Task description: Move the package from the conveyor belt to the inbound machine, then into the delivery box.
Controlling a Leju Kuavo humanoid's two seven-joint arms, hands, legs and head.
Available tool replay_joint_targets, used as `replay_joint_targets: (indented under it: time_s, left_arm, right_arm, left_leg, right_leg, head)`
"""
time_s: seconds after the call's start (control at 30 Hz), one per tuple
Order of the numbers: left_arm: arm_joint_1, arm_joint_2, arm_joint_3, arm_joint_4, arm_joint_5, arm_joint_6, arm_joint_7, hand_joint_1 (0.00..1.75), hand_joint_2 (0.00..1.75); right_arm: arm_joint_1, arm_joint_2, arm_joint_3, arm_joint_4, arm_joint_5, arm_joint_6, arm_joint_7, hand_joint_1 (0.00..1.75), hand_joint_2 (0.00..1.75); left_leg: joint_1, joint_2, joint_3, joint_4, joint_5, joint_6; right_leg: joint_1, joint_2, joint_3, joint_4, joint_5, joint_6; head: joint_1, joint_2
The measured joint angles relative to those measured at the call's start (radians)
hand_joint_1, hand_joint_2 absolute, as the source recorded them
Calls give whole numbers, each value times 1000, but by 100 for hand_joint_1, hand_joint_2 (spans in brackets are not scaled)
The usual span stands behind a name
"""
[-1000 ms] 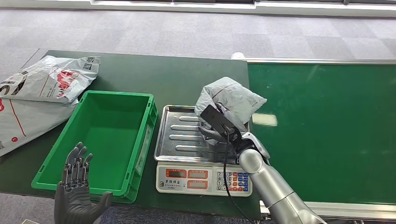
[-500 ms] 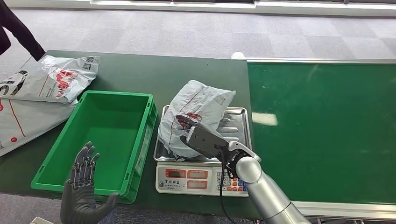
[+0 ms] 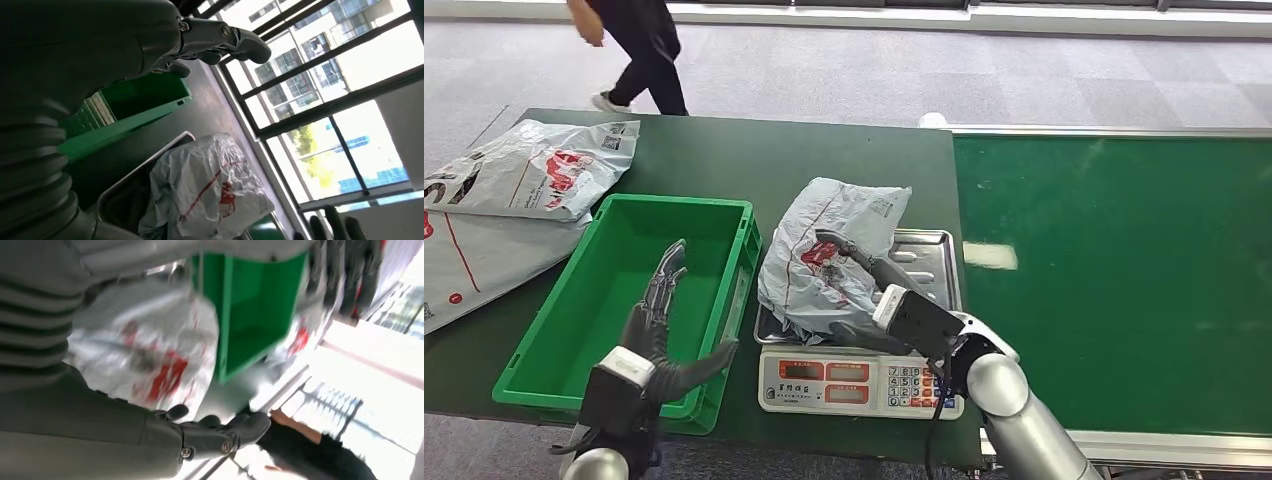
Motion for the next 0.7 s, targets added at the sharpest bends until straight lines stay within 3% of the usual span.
replay_joint_targets:
  time_s: [0.03,0.1,0.17,0.23,0.3,0.43,0.7]
  left_arm:
    - [-22,-3,-6,12,-45,21,41,0,175]
    - [-62,-9,-19,37,-146,57,121,0,175]
    - [-106,-17,-39,66,-243,77,192,0,175]
    - [-159,-28,-68,105,-329,81,256,0,175]
    - [-208,-40,-97,146,-392,78,306,0,175]
    - [-265,-58,-131,197,-421,76,333,0,175]
    - [-304,-72,-154,245,-423,70,335,0,175]
  right_arm:
    - [20,4,-16,-26,60,-132,-13,0,175]
    - [75,26,-68,-100,159,-468,-103,0,175]
    - [136,67,-136,-191,180,-783,-254,0,175]
    - [200,124,-214,-293,166,-936,-384,0,175]
    - [249,178,-291,-386,170,-942,-438,0,175]
    - [306,240,-389,-502,175,-904,-446,0,175]
    - [346,287,-463,-590,179,-899,-446,0,175]
  left_leg:
    - [0,0,0,0,0,0]
    - [0,-2,-2,0,1,0]
    - [0,-2,-3,0,0,0]
    - [0,-2,-4,0,0,0]
    - [0,0,-5,0,0,0]
    - [0,1,-5,0,0,0]
    - [0,2,-4,0,1,0]
  right_leg:
    - [0,-1,0,0,0,0]
    - [0,-2,-1,0,0,0]
    - [0,-3,-2,0,0,0]
    - [0,-2,-3,0,0,0]
    - [0,-1,-4,0,0,0]
    - [0,1,-5,0,0,0]
    - [0,2,-5,0,1,0]
  head:
    - [0,0]
    - [0,0]
    - [0,0]
    - [0,0]
    - [0,0]
    - [0,0]
    - [0,0]
